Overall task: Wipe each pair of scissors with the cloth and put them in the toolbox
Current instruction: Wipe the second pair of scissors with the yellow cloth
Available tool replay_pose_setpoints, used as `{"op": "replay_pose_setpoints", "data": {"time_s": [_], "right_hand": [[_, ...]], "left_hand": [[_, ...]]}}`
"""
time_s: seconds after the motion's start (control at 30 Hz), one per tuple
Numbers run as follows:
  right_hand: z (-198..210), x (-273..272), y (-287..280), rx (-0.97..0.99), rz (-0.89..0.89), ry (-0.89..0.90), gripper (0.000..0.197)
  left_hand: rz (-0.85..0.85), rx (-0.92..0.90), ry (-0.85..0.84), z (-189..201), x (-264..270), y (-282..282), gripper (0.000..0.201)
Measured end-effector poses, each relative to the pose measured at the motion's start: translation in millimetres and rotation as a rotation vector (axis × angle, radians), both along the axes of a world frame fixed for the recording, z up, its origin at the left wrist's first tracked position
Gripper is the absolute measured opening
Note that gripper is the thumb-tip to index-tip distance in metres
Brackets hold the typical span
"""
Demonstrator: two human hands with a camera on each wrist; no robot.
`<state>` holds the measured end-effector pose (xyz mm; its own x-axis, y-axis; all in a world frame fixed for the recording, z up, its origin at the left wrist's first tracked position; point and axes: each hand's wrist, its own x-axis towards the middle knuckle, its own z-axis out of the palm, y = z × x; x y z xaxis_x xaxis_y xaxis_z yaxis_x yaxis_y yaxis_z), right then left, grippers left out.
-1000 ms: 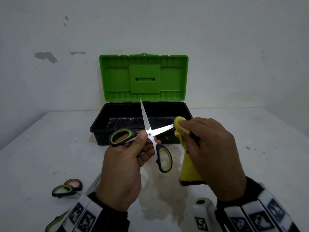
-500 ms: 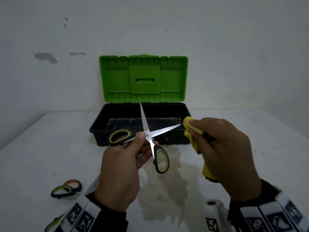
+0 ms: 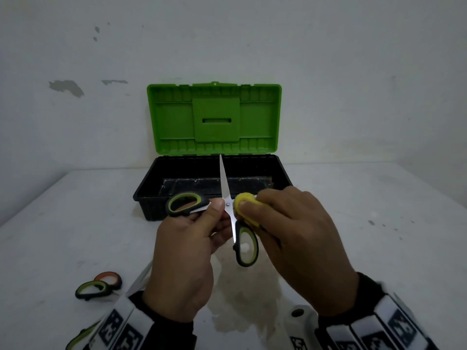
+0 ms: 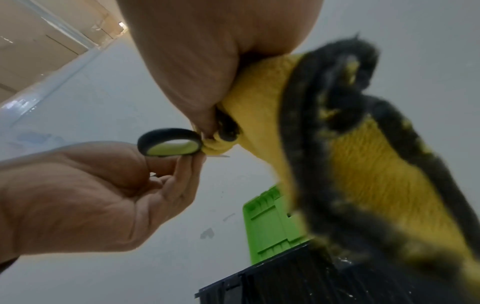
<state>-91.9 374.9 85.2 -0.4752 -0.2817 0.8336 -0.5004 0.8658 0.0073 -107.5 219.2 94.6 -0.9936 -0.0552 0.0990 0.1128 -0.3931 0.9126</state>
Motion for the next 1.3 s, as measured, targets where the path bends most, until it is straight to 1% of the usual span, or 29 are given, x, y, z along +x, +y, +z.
{"op": "replay_pose_setpoints", "data": {"time_s": [0.07, 0.17, 0.27, 0.37, 0.47, 0.6, 0.73, 0.83, 0.93, 1.0, 1.1, 1.17, 1.3], "right_hand": [[0, -3, 7, -0.049, 0.008, 0.003, 0.026], [-1, -7, 17, -0.13, -0.03, -0.005, 0.03], [-2, -4, 5, -0.106, -0.019, -0.017, 0.025], [-2, -3, -2, -0.078, 0.013, -0.022, 0.023], [-3, -8, 11, -0.123, -0.005, 0.0, 0.025], [-6, -10, 25, -0.158, -0.056, -0.004, 0.025], [-5, -10, 35, -0.172, -0.07, -0.054, 0.021], [2, -9, 45, -0.261, -0.1, -0.123, 0.02], [12, -3, 46, -0.358, -0.061, -0.166, 0.02], [21, 3, 33, -0.351, 0.003, -0.189, 0.021], [22, 4, 11, -0.253, 0.037, -0.252, 0.025], [18, -1, 7, -0.232, 0.016, -0.287, 0.025], [14, -12, 20, -0.297, -0.066, -0.294, 0.023]], "left_hand": [[-0.008, 0.021, 0.001, 1, 0, -1, 0.025], [0.002, 0.042, 0.006, 0, 0, -1, 0.019], [0.014, 0.026, 0.01, 0, -2, 1, 0.02], [0.012, 0.014, 0.004, -1, -3, 1, 0.023], [0.002, 0.016, 0.01, 0, -4, -1, 0.016], [-0.009, 0.03, 0.01, -4, -4, -2, 0.015], [-0.01, 0.023, 0.011, -9, -3, -2, 0.016], [0.011, -0.001, 0.048, -10, -3, -4, 0.018], [0.055, -0.054, 0.1, -11, -6, -5, 0.015], [0.078, -0.122, 0.15, -12, -6, -3, 0.012], [0.087, -0.216, 0.23, -13, -3, 0, 0.011], [0.085, -0.232, 0.267, -12, -2, 1, 0.012], [0.101, -0.216, 0.264, -14, -10, -2, 0.01]]}}
